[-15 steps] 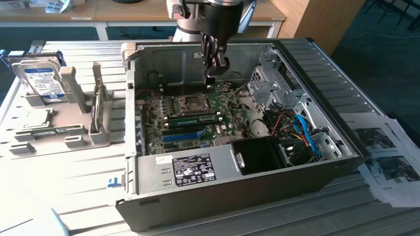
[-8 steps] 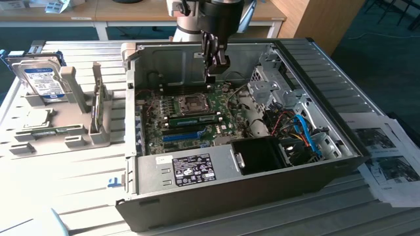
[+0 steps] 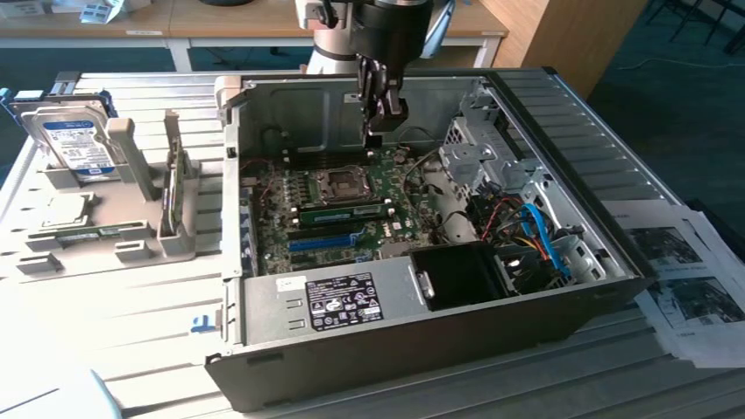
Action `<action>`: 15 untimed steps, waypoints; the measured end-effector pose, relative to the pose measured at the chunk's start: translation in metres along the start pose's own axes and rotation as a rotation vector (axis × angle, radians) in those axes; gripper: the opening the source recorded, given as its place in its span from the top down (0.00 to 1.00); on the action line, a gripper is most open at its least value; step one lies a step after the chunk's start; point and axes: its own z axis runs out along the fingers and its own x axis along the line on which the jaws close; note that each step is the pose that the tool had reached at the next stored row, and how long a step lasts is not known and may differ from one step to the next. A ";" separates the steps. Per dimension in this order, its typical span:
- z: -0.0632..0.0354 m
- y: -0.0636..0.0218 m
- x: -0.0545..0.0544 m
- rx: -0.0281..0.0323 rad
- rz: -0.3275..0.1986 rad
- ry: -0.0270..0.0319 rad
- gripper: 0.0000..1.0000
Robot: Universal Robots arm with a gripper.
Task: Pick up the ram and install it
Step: 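Press down the ram until it locks into place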
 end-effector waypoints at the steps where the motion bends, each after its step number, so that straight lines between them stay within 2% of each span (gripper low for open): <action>1: 0.0000 0.0000 0.000 0.0000 0.000 0.0000 0.81; 5: 0.0000 0.0000 0.000 0.0000 0.000 0.0000 0.83; 6: 0.0000 0.0000 0.000 0.0000 0.000 0.0000 0.89; 7: 0.0000 0.0000 0.000 0.0000 0.000 0.0000 0.90; 15: 0.0000 0.0000 0.000 0.0000 0.000 0.0000 0.90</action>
